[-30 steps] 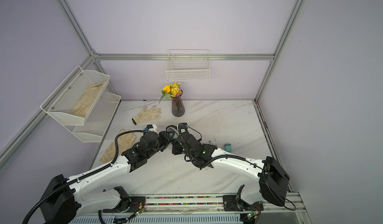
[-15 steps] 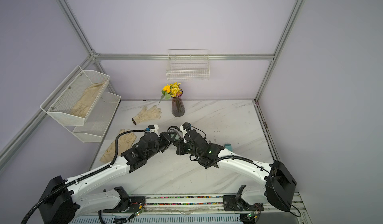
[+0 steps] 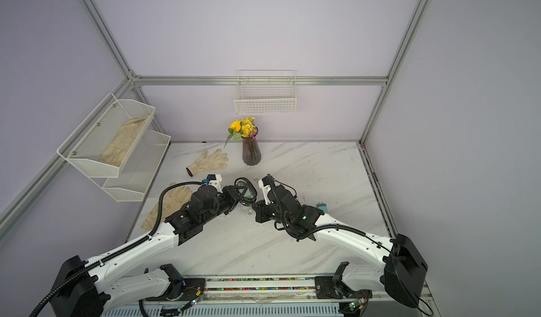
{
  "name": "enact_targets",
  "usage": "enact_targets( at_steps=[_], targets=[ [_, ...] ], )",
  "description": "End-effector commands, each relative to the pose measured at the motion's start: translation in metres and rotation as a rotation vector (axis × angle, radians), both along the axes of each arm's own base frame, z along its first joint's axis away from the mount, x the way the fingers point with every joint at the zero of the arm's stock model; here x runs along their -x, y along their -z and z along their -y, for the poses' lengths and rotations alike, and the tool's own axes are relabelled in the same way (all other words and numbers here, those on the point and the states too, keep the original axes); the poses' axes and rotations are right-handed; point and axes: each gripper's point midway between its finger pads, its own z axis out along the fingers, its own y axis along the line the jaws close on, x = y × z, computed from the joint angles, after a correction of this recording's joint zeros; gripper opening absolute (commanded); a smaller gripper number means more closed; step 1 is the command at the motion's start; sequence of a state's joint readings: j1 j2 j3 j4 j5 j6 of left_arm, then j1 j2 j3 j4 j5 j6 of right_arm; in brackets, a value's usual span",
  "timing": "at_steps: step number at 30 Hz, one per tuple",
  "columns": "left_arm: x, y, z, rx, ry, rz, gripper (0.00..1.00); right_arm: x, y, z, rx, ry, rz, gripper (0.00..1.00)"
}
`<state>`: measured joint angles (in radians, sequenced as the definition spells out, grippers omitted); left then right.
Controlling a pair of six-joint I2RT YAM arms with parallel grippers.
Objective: Pack away charging kits
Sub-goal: Zip the zipper on the storage bag.
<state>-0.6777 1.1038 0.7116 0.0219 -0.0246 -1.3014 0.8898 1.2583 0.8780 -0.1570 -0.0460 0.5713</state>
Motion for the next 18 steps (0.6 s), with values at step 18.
enact_targets(
  at_steps=[18],
  targets=[
    [0.005, -0.034, 0.005, 0.017, 0.423, 0.191, 0.04, -0.005, 0.016, 0.059, 0.335, -0.006, 0.044, 0.00]
  ],
)
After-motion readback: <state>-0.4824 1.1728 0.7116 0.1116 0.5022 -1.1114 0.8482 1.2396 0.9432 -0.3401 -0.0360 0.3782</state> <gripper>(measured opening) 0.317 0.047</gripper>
